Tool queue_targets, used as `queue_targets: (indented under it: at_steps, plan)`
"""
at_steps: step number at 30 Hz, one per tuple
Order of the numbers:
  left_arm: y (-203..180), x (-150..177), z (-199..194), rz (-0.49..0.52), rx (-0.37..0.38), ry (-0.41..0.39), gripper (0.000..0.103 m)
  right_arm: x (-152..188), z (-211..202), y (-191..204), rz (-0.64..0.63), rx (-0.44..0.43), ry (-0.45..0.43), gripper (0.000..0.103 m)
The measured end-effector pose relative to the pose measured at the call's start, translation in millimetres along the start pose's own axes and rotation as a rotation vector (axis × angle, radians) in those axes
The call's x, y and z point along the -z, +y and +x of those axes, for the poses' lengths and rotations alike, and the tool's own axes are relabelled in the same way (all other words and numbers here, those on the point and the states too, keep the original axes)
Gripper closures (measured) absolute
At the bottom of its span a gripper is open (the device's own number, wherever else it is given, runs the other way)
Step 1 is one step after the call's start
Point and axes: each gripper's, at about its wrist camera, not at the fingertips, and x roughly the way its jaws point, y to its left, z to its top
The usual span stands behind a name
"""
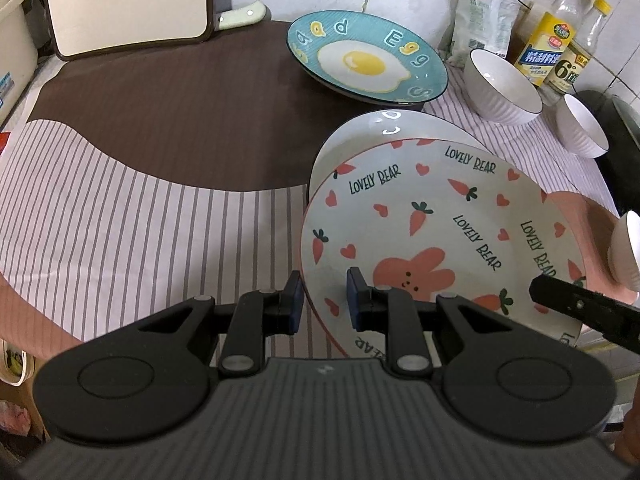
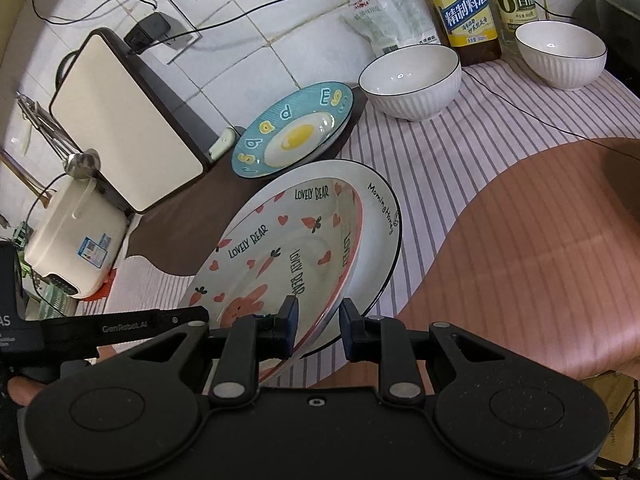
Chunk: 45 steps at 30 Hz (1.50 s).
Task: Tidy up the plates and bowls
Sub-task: 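Carry the bunny plate over the sun-print plate and lower it on top, then open both grippers and withdraw from the stacked plates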
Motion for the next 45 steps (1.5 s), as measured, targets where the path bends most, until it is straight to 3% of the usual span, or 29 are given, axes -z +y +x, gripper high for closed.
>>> queue_targets:
  at_steps: [14,22,31,45]
  plan:
    - [-8.8,0.8,5.6,-0.005,-0.044,-0.021,0.083,-4.2,13.0,26.2,-0.145,0.187,0.054,0.077]
    - [-14.0,-0.5,10.0,-0.020,-0.053,-0.014,0.084,-7.3,26.6,28.7,-0.198,0.273,0.071,0.070]
    - [-21.7,-7.0,16.4,-0.011,-0.092,0.008,0.085,-11.7,37.5,23.7,-0.216,0.281,0.059,0.070]
    - [-18.0,-13.0,8.8,-0.026,-0.070,0.008,0.087,-10.3,39.4,23.0,-0.273,0.307,-0.004,0.068]
